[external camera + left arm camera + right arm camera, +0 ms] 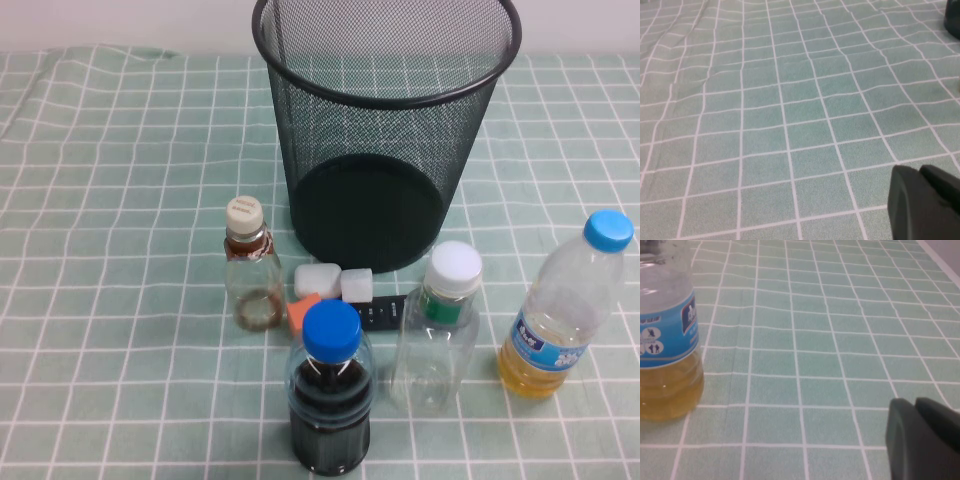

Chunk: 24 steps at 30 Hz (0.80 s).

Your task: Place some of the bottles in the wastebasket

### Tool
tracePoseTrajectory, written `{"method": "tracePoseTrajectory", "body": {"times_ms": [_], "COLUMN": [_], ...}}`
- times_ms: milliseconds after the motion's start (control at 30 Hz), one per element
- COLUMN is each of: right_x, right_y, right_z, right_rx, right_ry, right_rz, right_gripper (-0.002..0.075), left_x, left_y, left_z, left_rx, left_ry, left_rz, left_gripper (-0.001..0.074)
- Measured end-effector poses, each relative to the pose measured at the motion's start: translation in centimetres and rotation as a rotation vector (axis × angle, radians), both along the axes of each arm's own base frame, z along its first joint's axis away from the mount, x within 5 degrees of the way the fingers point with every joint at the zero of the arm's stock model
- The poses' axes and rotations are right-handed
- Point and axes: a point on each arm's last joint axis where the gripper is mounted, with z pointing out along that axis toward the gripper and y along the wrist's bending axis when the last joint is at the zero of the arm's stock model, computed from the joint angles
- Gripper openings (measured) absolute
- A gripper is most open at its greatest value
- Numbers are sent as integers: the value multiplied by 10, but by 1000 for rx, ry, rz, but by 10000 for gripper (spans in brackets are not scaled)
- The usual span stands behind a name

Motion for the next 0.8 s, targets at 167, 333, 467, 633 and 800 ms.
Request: {"method": "tracePoseTrajectory", "body": {"times_ms": [167,333,467,633,800], "right_x": [0,0,0,0,0], "right_y": [0,0,0,0,0], "right_z": [0,0,0,0,0], "right_rx": [0,0,0,0,0], "right_ry": [0,0,0,0,0], "right_rz": [0,0,0,0,0], "right_gripper": [-7,-7,-7,-7,-7], "left_x": [0,0,0,0,0], "left_y": [0,0,0,0,0], "left_z": [0,0,0,0,0], "left_rx": [0,9,11,11,12], "left_ry": [0,-1,-2,-2,-2], "left_rz": [0,1,1,1,1], "left_gripper": [-4,-4,-4,-4,-4]}}
